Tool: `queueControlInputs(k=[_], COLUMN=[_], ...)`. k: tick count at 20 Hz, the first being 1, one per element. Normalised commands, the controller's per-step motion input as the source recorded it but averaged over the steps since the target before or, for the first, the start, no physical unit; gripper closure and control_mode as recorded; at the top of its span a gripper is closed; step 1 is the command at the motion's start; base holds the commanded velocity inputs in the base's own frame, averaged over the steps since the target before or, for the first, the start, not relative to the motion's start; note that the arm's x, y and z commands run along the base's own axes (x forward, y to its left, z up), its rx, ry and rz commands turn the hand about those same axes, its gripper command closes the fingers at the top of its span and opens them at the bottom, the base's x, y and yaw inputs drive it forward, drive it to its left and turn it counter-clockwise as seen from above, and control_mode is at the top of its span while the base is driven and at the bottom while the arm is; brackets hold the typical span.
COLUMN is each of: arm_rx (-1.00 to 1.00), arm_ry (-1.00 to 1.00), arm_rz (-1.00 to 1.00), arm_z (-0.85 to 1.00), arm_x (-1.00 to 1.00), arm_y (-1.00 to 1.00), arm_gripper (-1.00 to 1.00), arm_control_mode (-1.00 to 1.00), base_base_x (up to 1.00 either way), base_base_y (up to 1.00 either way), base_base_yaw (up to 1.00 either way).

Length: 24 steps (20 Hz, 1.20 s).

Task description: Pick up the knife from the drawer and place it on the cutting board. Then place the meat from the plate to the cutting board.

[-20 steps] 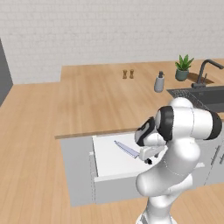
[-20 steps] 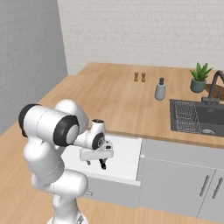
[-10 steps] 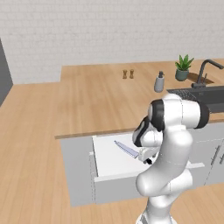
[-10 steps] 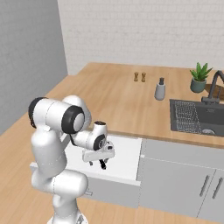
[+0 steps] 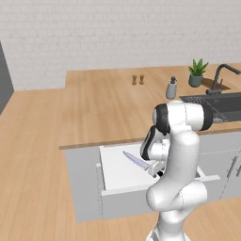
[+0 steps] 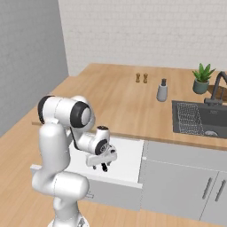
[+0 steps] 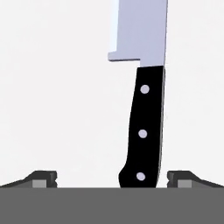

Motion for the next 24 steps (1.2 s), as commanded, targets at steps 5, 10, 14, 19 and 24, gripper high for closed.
queueControlInputs(k=[5,10,14,19,24], arm_rx=[0.01,0.00,0.00,0.00,0.00], arm_ry=[-0.02,-0.01,0.00,0.00,-0.01], arm_rz=[0.02,0.01,0.02,0.00,0.01], arm_z=[-0.15,-0.22,-0.39,-0.36,-0.24], arm_x=[0.19,0.04,0.00,-0.09,-0.18], arm_y=[-0.08,-0.04,-0.01,0.00,0.00], arm_gripper=[-1.00,-1.00,-1.00,1.00,1.00], arm_control_mode=[-1.00,-1.00,-1.00,-1.00,-1.00], base_base_x=[0.00,0.00,0.00,0.00,0.00], base_base_y=[0.00,0.00,0.00,0.00,0.00], base_base_yaw=[0.00,0.00,0.00,0.00,0.00])
